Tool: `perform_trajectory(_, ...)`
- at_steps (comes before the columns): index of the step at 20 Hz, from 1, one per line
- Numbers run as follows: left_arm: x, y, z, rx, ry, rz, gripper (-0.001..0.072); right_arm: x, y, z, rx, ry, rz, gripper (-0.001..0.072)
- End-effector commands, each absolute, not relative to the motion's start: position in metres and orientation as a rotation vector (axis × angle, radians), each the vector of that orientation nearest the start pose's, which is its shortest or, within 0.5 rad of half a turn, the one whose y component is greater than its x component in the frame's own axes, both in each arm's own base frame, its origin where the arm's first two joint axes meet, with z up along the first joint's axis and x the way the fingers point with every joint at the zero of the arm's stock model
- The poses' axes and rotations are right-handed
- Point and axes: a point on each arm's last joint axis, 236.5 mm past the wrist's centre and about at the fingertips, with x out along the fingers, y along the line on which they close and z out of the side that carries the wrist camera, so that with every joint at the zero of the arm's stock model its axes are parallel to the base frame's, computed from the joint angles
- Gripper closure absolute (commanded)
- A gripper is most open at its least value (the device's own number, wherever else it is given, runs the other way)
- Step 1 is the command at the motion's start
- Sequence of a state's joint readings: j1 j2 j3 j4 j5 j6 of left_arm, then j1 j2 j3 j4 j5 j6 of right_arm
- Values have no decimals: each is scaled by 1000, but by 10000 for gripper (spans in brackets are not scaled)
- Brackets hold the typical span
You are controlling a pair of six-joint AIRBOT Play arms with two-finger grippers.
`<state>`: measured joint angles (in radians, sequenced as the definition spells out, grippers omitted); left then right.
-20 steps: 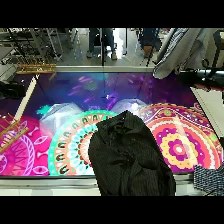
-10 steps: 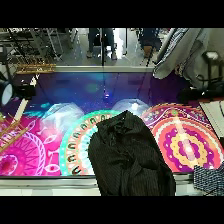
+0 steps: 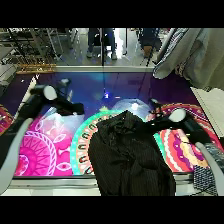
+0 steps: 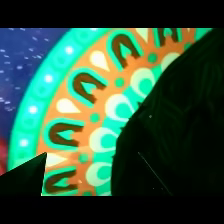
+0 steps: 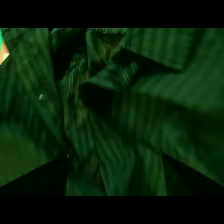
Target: Fold the clothes and pants, and hang the long-sleeved shirts on hangers.
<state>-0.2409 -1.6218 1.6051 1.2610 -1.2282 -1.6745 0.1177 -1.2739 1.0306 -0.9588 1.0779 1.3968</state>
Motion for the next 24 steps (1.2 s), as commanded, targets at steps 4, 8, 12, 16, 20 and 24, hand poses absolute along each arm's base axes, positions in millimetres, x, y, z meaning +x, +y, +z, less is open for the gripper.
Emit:
perform_trajectory(4, 455, -269, -61, -556, 1433, -574, 88, 407, 216, -69, 425, 1298, 476, 193)
perform_trajectory(8, 459, -297, -67, -599, 1397, -587, 195, 438, 198, -87, 245, 1357, 329, 224)
perform_trajectory(12, 445, -317, -72, -584, 1430, -607, 683, 448, 202, -86, 150, 1344, 279, 676)
perform_trajectory(16, 456, -290, -18, -573, 1352, -638, 685, 452, 175, -29, -87, 1285, 234, 679)
perform_trajectory(20, 496, -224, 177, -540, 926, -686, 686, 441, 162, 139, -264, 1055, 355, 680)
perform_trajectory(24, 451, -152, 400, -453, 431, -667, 686, 378, 143, 350, -195, 634, 383, 680)
